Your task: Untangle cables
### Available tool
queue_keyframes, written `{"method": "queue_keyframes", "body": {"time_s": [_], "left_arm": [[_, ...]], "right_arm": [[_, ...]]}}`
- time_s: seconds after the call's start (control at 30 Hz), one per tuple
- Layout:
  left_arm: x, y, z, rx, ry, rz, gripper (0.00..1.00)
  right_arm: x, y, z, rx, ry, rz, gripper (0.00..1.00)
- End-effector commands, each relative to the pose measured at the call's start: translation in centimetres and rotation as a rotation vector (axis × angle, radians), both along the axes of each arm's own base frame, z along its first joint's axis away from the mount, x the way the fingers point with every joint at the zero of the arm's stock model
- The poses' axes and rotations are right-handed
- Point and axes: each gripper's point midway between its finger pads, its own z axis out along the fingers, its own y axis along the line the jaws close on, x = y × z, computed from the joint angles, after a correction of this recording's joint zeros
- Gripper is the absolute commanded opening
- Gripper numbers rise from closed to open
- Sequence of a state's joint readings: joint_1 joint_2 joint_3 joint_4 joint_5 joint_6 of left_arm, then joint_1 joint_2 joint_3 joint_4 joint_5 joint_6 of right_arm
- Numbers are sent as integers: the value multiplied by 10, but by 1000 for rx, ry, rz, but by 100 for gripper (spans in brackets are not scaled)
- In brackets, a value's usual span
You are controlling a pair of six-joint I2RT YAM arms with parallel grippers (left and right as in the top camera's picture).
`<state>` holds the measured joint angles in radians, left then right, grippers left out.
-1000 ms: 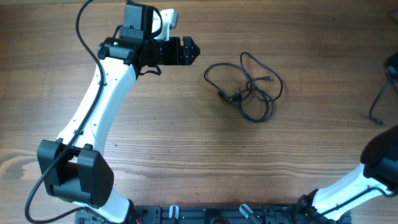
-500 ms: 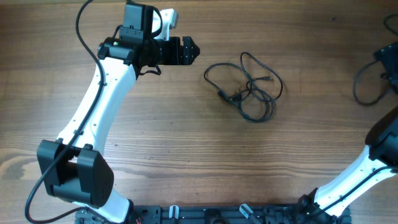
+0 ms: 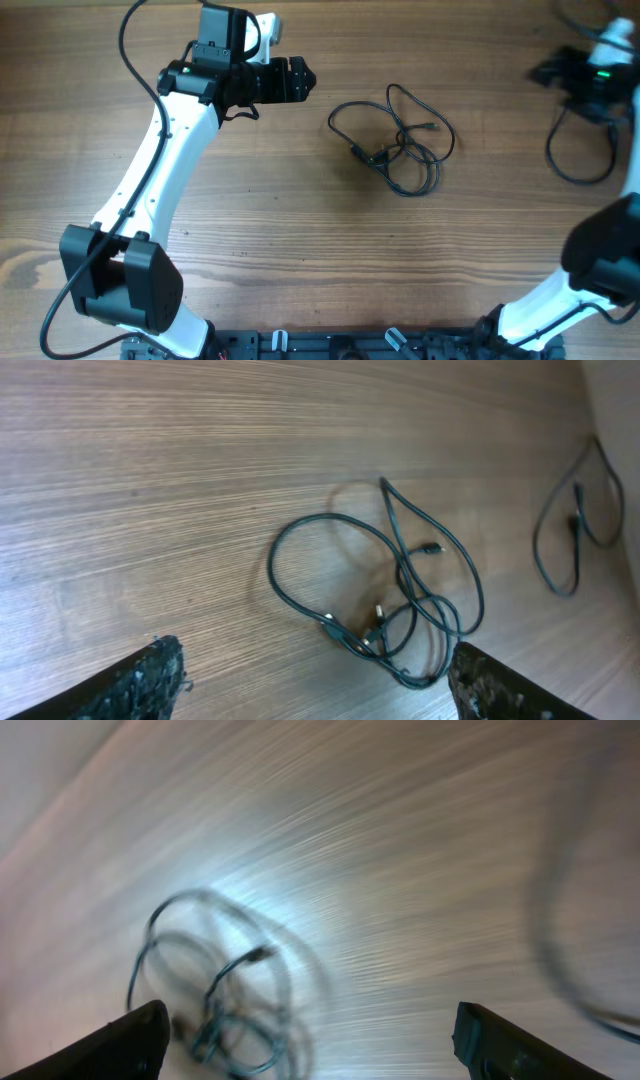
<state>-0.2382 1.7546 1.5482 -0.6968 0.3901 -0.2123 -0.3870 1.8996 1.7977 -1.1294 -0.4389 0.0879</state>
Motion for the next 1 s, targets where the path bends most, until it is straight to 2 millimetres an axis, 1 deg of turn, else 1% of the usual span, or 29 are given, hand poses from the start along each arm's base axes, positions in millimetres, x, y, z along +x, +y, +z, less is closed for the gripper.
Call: {"method": "queue_keyframes", "body": {"time_s": [0.0,0.07,0.1,0.13,0.2,0.23,0.33,0.43,0.5,0.53,0.57,0.67,0.7,0.73,0.77,0.8,0.83,0.87,0.9,0.93,0.97], "left_arm": [[13,43,-12,88,63,327,85],[13,66,-17,144,84,465,86],[12,71,-19,161,88,489,86],[11,76,-20,176,92,516,86],[11,79,-21,193,90,527,86],[11,79,-21,193,90,527,86],[11,79,-20,193,89,527,86],[11,79,-20,192,89,527,87],[11,79,-21,193,90,527,87],[11,79,-21,193,90,527,87],[11,79,-21,193,90,527,88],[11,79,-21,193,91,527,89],[11,79,-21,193,90,526,89],[11,79,-21,193,91,527,89],[11,79,-21,193,92,526,89],[11,79,-21,193,92,526,89],[11,79,-21,193,92,526,89],[11,79,-21,193,92,526,90],[11,79,-21,193,92,526,90],[11,79,-21,193,92,526,90],[11,79,-21,193,92,526,91]], "right_arm": [[3,60,-17,-40,95,72,93],[-4,83,-36,-81,176,76,93],[-9,93,-48,-94,221,66,93],[-15,101,-60,-109,263,57,93],[-27,114,-81,-124,332,32,92],[-30,118,-87,-124,345,41,91],[-44,127,-113,-120,394,34,87],[-58,123,-141,-134,442,-32,82],[-66,123,-159,-130,451,-50,74],[-67,124,-164,-126,448,-58,70],[-66,125,-166,-119,443,-56,67],[-58,127,-166,-116,410,-54,47],[-56,127,-166,-115,399,-53,43],[-54,128,-166,-115,390,-51,35],[-52,129,-166,-115,383,-47,24],[-51,131,-165,-117,376,-38,11],[-48,137,-161,-99,355,19,4],[-45,142,-154,-79,333,64,4],[-41,147,-142,-64,307,103,4],[-34,151,-119,-52,259,142,4],[-27,157,-91,-36,197,182,4]]}}
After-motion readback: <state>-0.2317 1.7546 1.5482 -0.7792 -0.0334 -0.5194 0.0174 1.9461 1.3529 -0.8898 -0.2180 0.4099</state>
